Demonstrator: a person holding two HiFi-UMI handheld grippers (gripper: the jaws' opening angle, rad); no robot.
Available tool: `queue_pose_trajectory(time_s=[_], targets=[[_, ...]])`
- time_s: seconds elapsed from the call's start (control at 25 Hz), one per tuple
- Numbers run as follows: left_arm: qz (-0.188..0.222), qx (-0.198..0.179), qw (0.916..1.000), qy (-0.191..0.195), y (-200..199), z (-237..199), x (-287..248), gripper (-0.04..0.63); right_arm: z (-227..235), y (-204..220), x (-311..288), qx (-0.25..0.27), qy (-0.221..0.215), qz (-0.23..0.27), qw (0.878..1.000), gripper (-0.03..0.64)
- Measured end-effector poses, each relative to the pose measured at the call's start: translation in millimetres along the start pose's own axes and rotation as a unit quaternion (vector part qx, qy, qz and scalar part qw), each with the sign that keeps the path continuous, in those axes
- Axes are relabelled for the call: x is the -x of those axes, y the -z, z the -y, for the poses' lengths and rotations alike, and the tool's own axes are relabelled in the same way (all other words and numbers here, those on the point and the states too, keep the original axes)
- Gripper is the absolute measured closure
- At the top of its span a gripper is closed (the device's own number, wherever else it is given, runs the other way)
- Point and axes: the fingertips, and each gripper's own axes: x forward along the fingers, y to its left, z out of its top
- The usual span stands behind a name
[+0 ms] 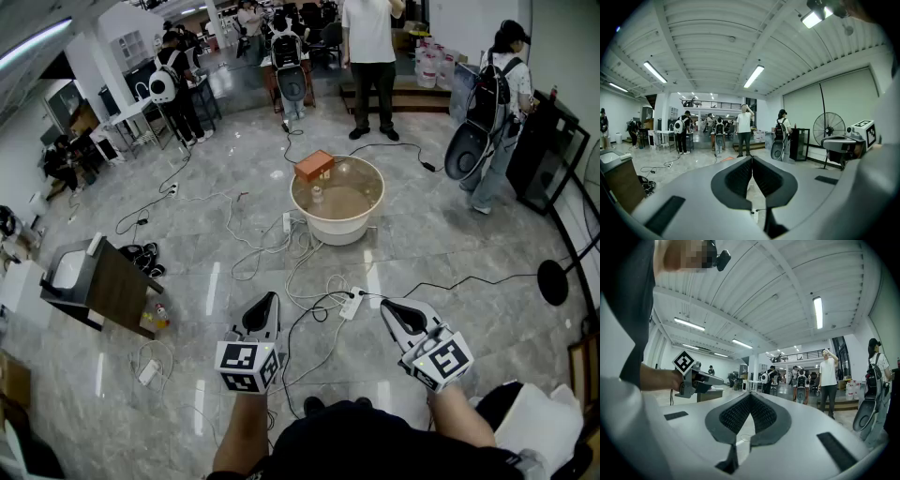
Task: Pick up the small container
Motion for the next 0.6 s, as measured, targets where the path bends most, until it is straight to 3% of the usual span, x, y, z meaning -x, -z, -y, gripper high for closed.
queue_pose_trajectory(time_s=[0.36,0.6], targets=[[0.008,-0.005,0.9999,-0.01,1.6,23.4,2.0,0.577,19.7,-0.7,23.9,0.008,0.001,0.019,1.0,0.606],[0.006,0.0,0.9998,-0.021,16.4,36.9,4.1,0.577,20.6,17.6,39.8,-0.021,-0.016,-0.001,1.0,0.604]])
